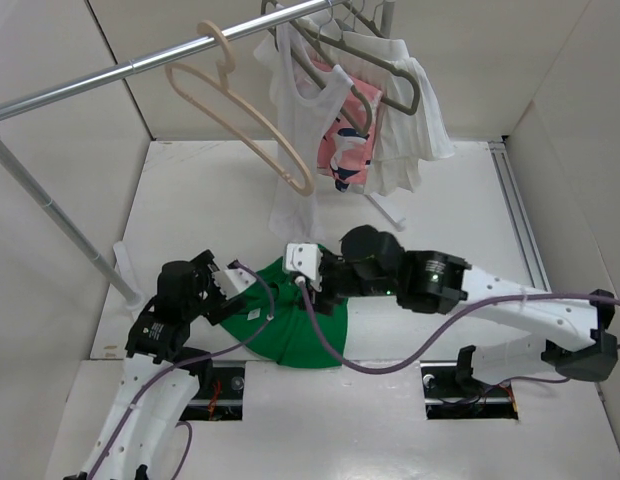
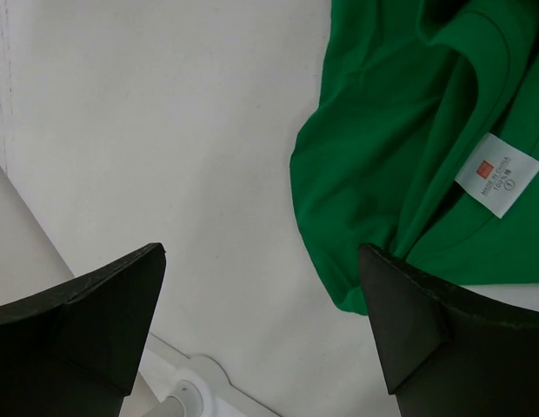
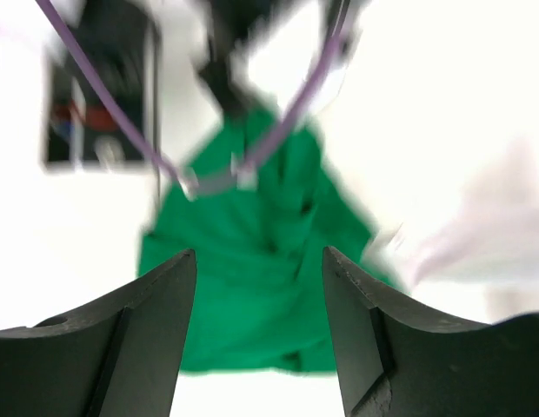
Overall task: Place the t-shirt on the hanger
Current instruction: Move the tshirt to the center of the board, then grab a hanger with the right arm
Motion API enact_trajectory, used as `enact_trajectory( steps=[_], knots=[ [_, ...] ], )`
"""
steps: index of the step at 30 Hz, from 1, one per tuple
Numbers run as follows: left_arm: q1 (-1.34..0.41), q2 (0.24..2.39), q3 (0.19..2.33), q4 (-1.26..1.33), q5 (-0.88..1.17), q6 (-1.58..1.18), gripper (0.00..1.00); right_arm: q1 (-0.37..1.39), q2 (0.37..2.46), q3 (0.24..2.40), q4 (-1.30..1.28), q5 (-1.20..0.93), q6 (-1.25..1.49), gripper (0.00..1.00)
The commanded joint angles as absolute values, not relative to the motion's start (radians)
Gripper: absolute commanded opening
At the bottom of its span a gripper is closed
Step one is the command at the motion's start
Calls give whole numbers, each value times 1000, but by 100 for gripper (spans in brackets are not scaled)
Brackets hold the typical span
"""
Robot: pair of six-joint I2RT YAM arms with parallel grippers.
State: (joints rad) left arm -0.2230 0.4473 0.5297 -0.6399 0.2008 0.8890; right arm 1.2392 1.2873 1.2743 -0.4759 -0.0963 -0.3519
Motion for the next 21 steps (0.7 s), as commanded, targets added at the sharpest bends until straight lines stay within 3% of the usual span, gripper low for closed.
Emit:
enact_trajectory(
  steps=[1, 6, 9, 12, 17, 21],
  knots=[
    [-229, 457, 526, -563, 179, 824, 90, 1246, 1246, 1483, -578, -196, -367, 65],
    [-229, 448, 526, -563, 170, 792, 90, 1246, 1236, 1814, -574, -177, -376, 68],
    [-229, 439, 526, -563, 146, 782, 90, 1246, 1275, 1946, -574, 33, -385, 69],
    [-229, 439, 526, -563, 146, 758, 90, 1246, 1380, 2106, -617, 281, -394, 69],
    [-229, 430, 526, -563, 156, 749, 90, 1203, 1645, 2429, -755, 317, -414, 71],
    [-229, 420, 526, -574, 156, 749, 90, 1203, 1703, 2468, -706, 439, -405, 72]
  ],
)
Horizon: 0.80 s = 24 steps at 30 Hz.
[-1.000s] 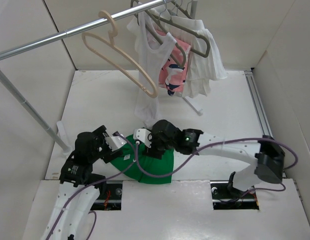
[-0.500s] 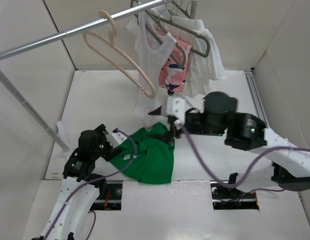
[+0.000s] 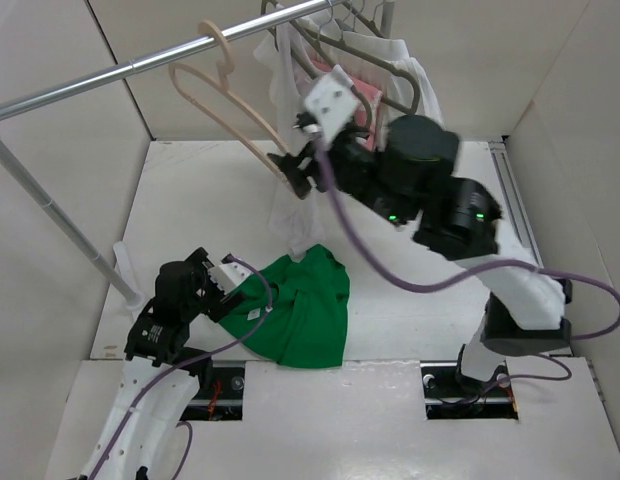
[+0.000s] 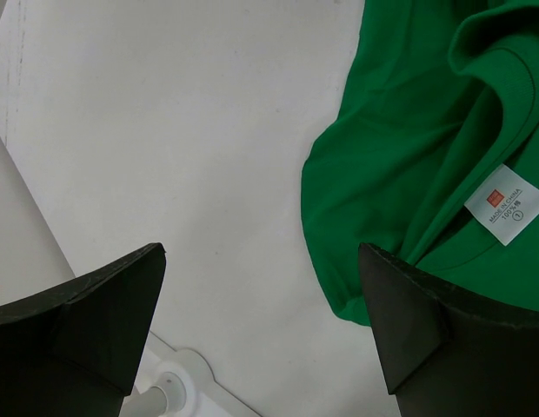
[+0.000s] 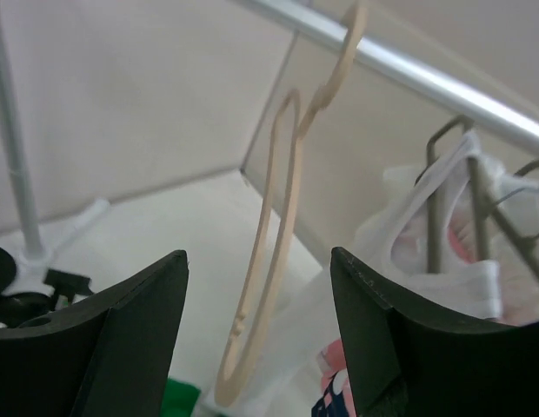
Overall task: Place the t-shirt on the hanger
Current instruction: Grab a hanger with the right arm
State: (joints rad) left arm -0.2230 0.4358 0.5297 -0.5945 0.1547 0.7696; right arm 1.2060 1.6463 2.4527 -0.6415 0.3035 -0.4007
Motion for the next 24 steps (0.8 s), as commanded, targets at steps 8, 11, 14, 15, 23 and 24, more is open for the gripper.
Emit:
enact_trajectory(
  steps=[8, 11, 14, 15, 23, 24],
  knots=[
    [-229, 420, 526, -574, 156, 749, 90, 1120, 1795, 2468, -687, 431, -405, 72],
    [-229, 411, 526, -583, 156, 749, 90, 1111, 1819, 2445, -698, 449, -405, 68],
    [-229, 411, 526, -583, 156, 749, 90, 1101, 1844, 2424, -698, 460, -405, 40],
    [-229, 411, 526, -583, 156, 749, 90, 1101, 1853, 2424, -698, 460, -405, 30],
    [-229, 402, 526, -583, 156, 749, 90, 1101, 1821, 2330, -614, 419, -405, 0],
    [-229, 402, 526, -583, 156, 749, 90, 1101, 1793, 2306, -600, 408, -405, 0]
  ],
)
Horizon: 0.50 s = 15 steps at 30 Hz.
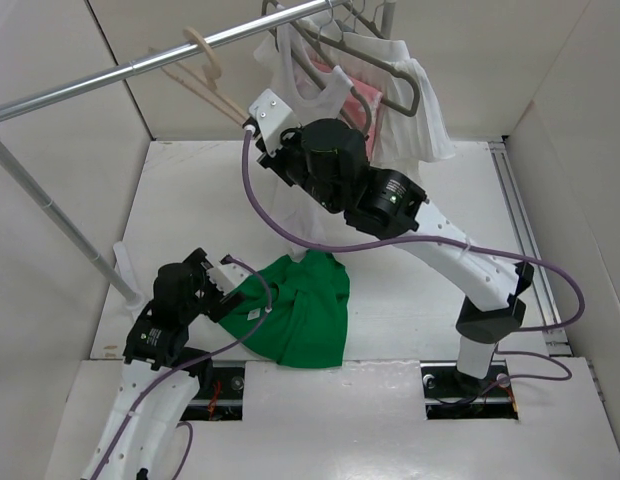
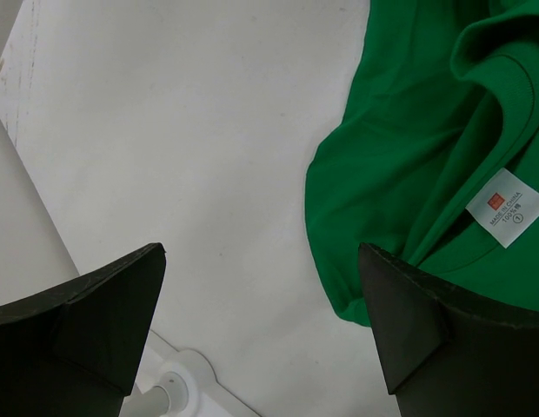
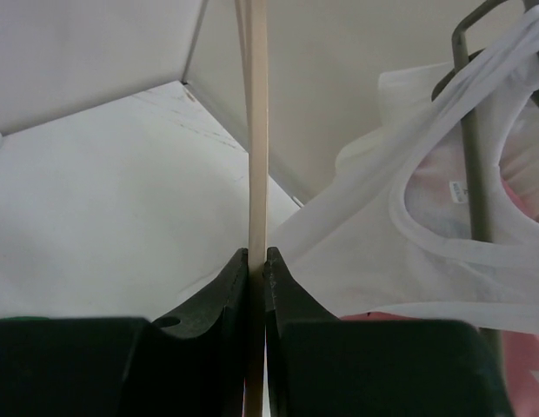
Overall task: Place the t-shirt on the hanger
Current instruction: Grab a hanger with the right arm
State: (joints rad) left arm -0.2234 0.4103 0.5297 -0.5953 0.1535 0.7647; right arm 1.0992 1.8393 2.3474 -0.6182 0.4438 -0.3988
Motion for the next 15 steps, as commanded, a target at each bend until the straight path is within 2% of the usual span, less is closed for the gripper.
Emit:
enact_trajectory(
  steps=[1, 8, 15],
  knots=[
    [-229, 402, 540, -574, 156, 749, 88, 1101, 1783, 2293, -585, 393, -405, 0],
    [-238, 335, 624, -536, 228, 718, 87, 1101, 1655, 2172, -419, 285, -439, 0],
    [-238, 267, 647, -494, 267, 696, 90, 1101, 1605, 2115, -325, 347, -476, 0]
  ],
)
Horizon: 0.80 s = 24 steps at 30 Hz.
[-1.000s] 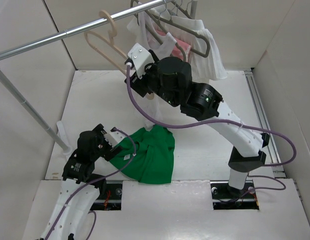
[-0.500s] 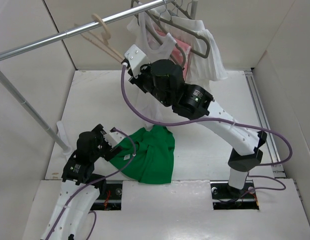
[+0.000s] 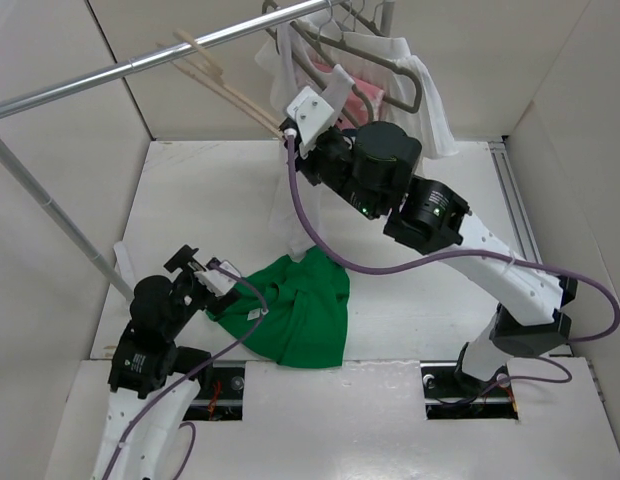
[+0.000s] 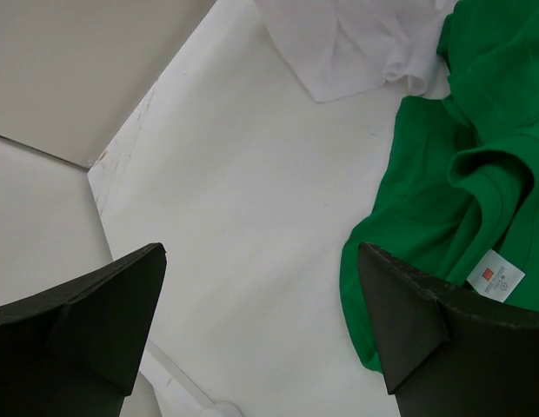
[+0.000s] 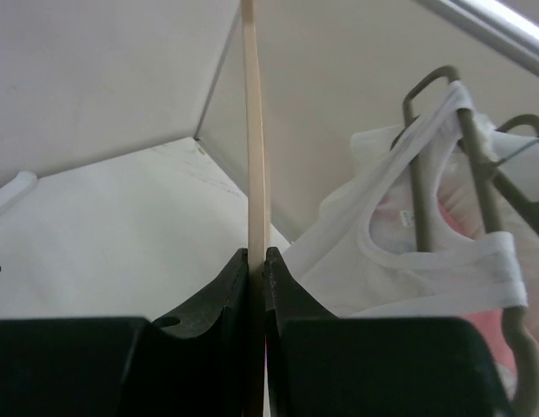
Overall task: Place the t-shirt on the hanger
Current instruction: Grab a hanger with the right arm
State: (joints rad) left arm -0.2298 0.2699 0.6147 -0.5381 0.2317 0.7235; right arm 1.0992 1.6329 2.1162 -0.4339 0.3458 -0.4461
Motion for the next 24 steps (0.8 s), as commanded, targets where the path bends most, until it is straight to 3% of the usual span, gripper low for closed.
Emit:
enact_trajectory(
  steps=[1, 8, 12, 20, 24],
  knots=[
    [-238, 267, 647, -503, 267, 696, 90, 1101, 1605, 2115, -325, 347, -476, 0],
    [-238, 304, 657, -515, 255, 678, 90, 1101, 1680, 2230, -330, 327, -494, 0],
    [-238, 293, 689, -525, 244, 669, 90, 1101, 1648, 2171, -339, 264, -494, 0],
    [-238, 155, 771, -514, 331, 623, 89, 1092, 1256, 1514, -345, -24, -442, 0],
    [-238, 132, 827, -471, 445, 579, 98, 1083, 1047, 1258, -345, -43, -355, 0]
  ],
)
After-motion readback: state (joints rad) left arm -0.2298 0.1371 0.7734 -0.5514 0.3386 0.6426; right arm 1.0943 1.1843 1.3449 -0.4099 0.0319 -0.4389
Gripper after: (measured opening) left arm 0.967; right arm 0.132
